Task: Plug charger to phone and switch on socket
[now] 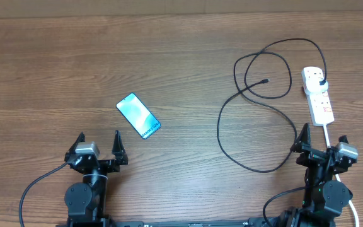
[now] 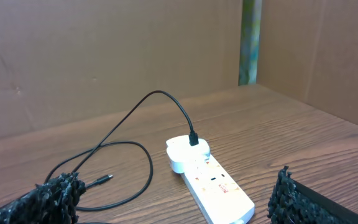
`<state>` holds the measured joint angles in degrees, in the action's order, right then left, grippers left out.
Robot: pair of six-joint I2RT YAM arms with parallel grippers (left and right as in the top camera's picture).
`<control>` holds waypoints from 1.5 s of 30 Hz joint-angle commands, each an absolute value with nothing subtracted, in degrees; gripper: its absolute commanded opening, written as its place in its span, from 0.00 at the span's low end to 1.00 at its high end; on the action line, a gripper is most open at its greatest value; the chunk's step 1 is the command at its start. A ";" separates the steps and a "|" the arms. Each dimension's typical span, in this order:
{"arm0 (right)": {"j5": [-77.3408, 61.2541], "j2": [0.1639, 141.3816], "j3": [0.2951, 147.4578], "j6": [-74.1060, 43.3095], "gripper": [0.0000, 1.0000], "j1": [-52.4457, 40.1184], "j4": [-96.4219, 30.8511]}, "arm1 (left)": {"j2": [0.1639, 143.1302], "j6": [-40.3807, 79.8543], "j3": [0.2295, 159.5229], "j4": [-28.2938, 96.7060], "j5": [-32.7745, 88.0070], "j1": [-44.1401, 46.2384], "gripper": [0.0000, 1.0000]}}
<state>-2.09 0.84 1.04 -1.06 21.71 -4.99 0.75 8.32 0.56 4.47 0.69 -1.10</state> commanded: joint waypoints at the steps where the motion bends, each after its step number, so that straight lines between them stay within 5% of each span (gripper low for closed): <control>1: -1.56 0.16 0.43 -0.82 1.00 21.98 -4.67 | 0.25 6.83 0.27 4.43 1.08 -1.19 0.99; 45: -1.56 0.16 0.45 -0.82 1.00 21.98 -4.67 | 0.25 8.19 0.30 3.86 4.12 -1.13 1.00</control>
